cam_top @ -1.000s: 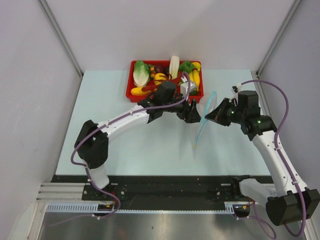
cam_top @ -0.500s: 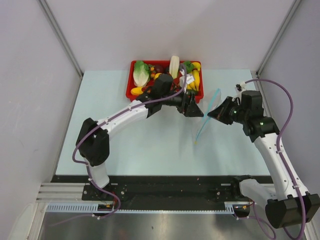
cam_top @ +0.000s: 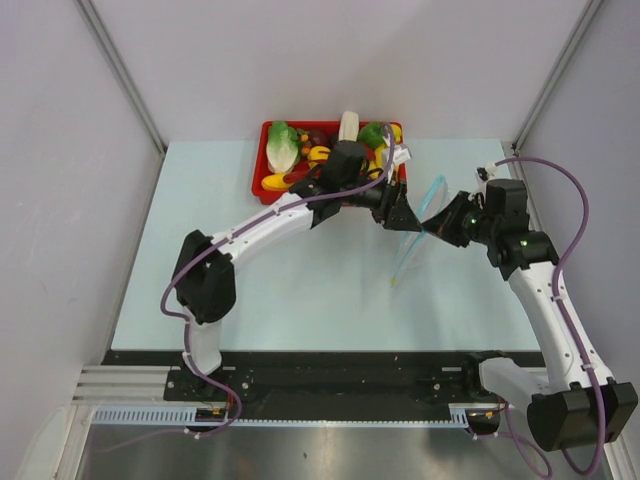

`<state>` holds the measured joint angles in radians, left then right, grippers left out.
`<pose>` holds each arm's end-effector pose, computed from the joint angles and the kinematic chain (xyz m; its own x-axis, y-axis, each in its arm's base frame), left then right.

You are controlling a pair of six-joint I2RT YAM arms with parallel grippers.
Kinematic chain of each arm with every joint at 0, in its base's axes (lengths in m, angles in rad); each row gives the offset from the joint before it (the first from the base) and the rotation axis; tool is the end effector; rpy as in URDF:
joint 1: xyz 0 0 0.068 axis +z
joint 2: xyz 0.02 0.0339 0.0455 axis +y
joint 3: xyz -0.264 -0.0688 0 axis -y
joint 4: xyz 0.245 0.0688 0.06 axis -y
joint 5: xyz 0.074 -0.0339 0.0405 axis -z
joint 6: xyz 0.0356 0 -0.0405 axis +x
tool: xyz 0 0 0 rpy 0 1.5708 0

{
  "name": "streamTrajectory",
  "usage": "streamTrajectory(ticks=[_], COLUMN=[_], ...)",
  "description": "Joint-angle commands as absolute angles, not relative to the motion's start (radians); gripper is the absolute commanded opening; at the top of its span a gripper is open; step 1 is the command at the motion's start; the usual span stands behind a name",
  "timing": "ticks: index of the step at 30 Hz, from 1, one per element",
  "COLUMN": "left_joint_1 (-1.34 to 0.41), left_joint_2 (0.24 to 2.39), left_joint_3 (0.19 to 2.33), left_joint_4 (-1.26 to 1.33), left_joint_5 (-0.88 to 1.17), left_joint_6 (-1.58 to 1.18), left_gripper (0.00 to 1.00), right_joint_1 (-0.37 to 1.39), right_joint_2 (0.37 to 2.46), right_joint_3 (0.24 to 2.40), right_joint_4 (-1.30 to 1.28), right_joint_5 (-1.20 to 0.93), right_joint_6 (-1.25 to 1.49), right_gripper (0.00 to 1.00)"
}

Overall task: Place the food in the zip-top bag and seal the zipper
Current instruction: Open the zipper of the food storage bag.

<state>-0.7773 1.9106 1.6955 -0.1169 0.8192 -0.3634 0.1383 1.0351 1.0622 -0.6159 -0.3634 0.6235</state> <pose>0.3047 -0.3363 0.3367 -0.5624 0.2129 -0.7990 0.8252 0.0834 -0.5586 0.2139 0.0426 0.3476 -0.6927 0.4546 -0.5599 -0.0211 0.7632 0.6458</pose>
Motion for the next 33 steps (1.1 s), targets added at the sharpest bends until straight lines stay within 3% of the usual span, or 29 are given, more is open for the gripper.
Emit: streamTrajectory(ticks=[1,2,5,6,9,14,20,27,33], left_joint_1=[-0.792,-0.790,-0.781,-0.778,-0.759,-0.695,-0.698,-0.709,-0.726], left_joint_2=[1.970,1.982,2.003,2.011,2.036,2.098,2.213,2.194,2.215], left_joint_3=[1.789,1.792,1.812,1.827,1.885,1.991,2.152,2.157,2.122], left_joint_4=[-0.239,-0.254,-0.271,-0.300,-0.383,-0.521,-0.655,-0.739,-0.744], left_joint_5=[0.770,0.752,0.683,0.663,0.536,0.361,0.367,0.593,0.605], left_joint_6=[-0.293,-0.282,-0.278,-0.264,-0.250,-0.239,-0.184,-0.189,-0.248], left_gripper=[0.57,0.46,0.29,0.17,0.00,0.00,0.00,0.00,0.00], right_joint_1=[0.126,0.126,0.123,0.117,0.068,-0.049,-0.074,-0.098,-0.071], right_joint_2=[1.043,1.042,1.035,1.029,1.017,1.011,1.112,1.161,1.167], right_joint_3=[1.095,1.097,1.098,1.101,1.112,1.175,1.244,1.361,1.364], right_joint_4=[-0.597,-0.597,-0.621,-0.650,-0.754,-0.972,-1.058,-1.195,-1.209], right_joint_5=[-0.368,-0.373,-0.377,-0.374,-0.373,-0.364,-0.305,-0.624,-0.707], right_joint_6=[0.600,0.598,0.581,0.574,0.539,0.361,0.272,0.198,0.224], right_gripper=[0.00,0.00,0.00,0.00,0.00,0.00,0.00,0.00,0.00])
